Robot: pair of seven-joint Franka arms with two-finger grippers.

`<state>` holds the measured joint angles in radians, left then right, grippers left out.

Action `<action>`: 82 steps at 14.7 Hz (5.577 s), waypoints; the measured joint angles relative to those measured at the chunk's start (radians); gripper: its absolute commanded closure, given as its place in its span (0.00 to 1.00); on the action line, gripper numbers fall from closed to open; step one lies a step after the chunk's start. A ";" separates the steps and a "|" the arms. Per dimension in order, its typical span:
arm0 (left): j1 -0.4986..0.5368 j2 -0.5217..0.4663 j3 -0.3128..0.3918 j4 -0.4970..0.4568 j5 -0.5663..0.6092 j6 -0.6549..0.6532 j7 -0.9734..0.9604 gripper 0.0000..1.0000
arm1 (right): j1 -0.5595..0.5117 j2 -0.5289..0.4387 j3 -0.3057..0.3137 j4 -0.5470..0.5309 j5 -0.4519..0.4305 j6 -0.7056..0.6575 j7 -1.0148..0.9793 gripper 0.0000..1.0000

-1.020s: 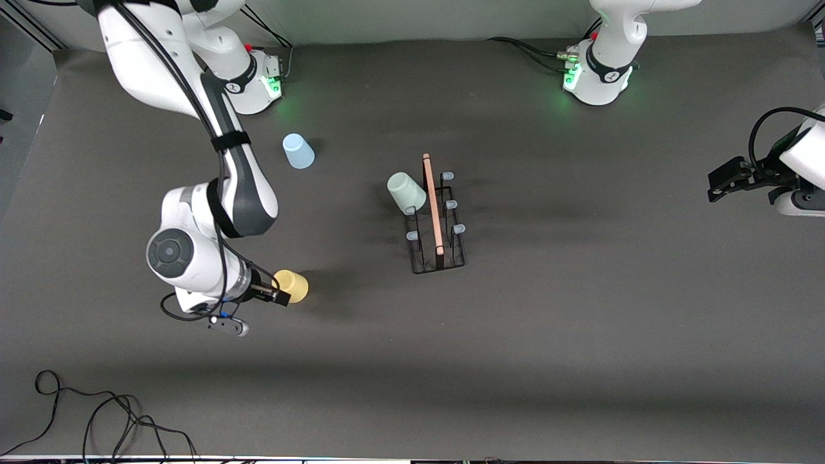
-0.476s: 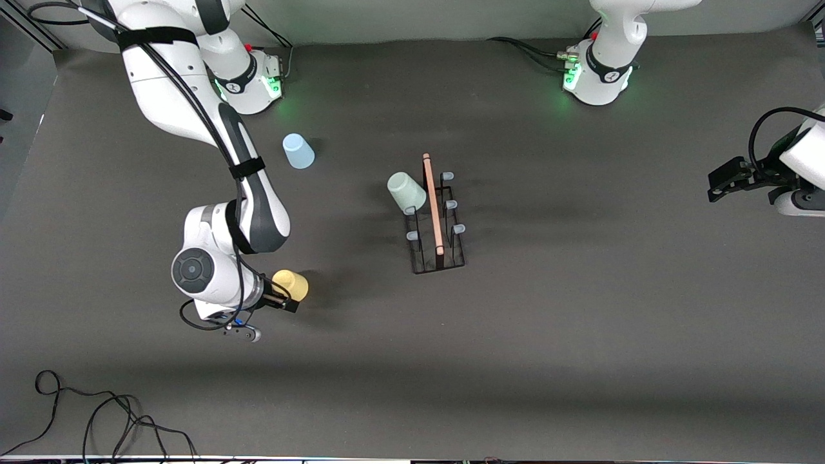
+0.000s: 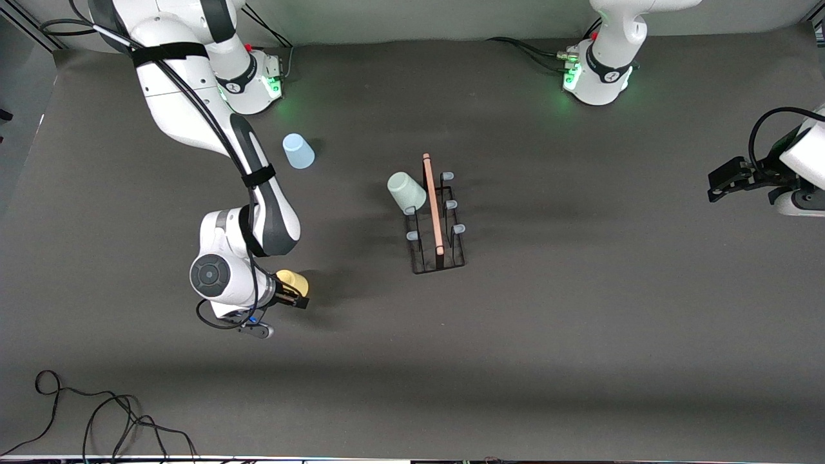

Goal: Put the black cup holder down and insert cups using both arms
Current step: 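Close the right gripper around the yellow cup, then carry the yellow cup to the holder and lower it onto a peg, then open the right gripper and withdraw it from the holder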

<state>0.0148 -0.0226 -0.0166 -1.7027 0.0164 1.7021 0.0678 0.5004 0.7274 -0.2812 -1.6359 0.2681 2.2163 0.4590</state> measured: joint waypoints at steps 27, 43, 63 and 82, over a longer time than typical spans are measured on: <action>0.000 0.009 0.001 0.000 0.000 -0.002 0.000 0.00 | 0.294 -0.187 0.013 0.090 0.106 -0.135 0.532 0.98; 0.000 0.011 0.001 0.000 0.000 -0.002 0.000 0.00 | 0.401 -0.087 0.013 0.133 0.099 -0.001 0.720 0.80; 0.000 0.011 0.001 0.000 0.000 -0.002 0.000 0.00 | 0.365 -0.272 -0.152 0.191 -0.038 -0.354 0.425 0.00; 0.000 0.011 0.001 0.005 0.000 -0.001 0.001 0.00 | 0.339 -0.521 -0.513 0.184 -0.136 -0.627 -0.114 0.00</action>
<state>0.0148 -0.0116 -0.0155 -1.6972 0.0165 1.7010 0.0684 0.8397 0.2061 -0.7941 -1.4521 0.1319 1.5895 0.3454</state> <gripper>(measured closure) 0.000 0.000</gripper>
